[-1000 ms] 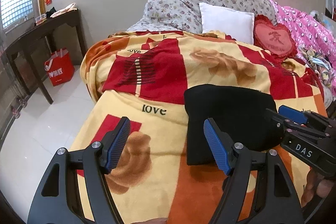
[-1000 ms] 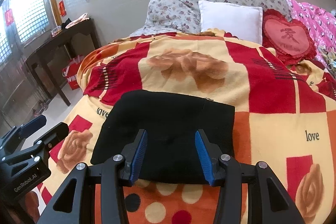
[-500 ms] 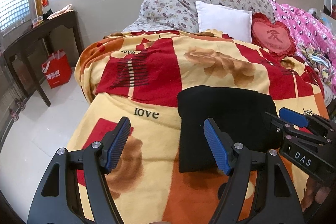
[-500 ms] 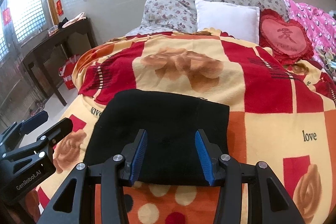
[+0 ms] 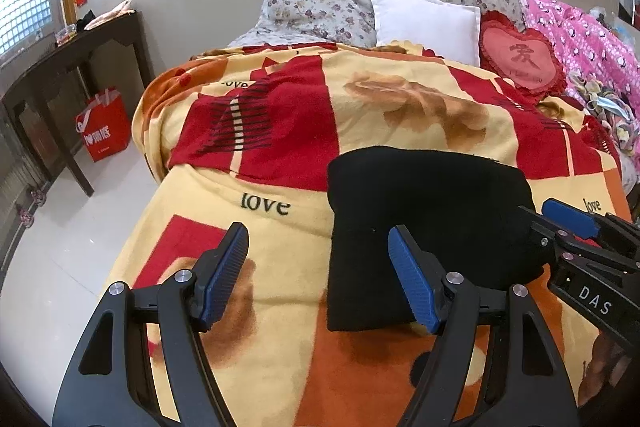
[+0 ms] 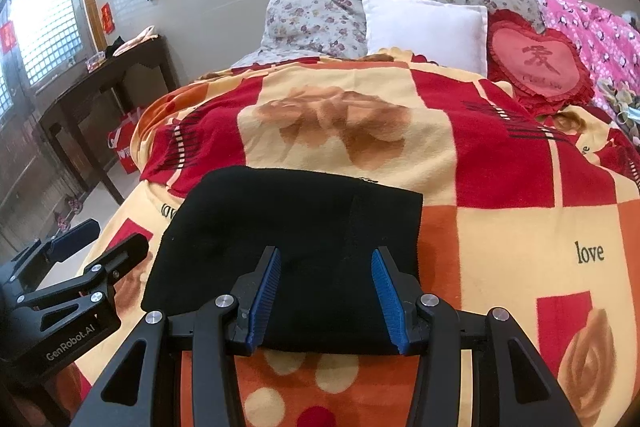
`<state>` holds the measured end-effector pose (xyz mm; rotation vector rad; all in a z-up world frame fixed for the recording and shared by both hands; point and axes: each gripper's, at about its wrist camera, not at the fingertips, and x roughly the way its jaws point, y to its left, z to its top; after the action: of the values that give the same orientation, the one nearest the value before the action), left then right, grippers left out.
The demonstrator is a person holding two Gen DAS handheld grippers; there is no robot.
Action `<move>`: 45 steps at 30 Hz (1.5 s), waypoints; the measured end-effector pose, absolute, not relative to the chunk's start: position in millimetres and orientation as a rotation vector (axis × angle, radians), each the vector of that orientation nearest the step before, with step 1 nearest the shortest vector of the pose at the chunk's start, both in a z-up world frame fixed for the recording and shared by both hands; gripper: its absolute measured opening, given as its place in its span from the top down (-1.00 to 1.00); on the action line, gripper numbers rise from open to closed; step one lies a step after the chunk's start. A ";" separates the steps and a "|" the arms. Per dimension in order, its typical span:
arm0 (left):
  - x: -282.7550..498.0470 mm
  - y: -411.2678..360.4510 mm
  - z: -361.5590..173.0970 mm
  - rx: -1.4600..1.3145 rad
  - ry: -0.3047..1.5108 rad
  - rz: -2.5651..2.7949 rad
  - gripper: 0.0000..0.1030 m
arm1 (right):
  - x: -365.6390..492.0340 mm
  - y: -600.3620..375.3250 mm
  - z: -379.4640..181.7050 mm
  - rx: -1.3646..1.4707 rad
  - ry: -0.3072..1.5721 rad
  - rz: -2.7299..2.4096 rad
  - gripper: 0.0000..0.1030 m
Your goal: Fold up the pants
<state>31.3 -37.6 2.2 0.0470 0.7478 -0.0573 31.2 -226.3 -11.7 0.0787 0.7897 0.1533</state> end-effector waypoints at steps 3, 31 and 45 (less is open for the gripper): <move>31.4 -37.7 1.0 0.047 0.750 -0.055 -0.43 | 31.1 -223.1 -12.6 0.071 0.794 0.160 0.11; 29.8 -37.2 -0.9 0.051 0.754 -0.049 -0.43 | 31.2 -216.2 -15.4 0.070 0.798 0.171 0.11; 32.1 -39.1 -1.8 0.056 0.761 -0.047 -0.43 | 33.0 -215.2 -17.6 0.081 0.802 0.178 0.11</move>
<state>32.1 -39.1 -1.8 0.0563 0.7612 -0.0475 33.0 -215.2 -17.6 0.0813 0.8025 0.1782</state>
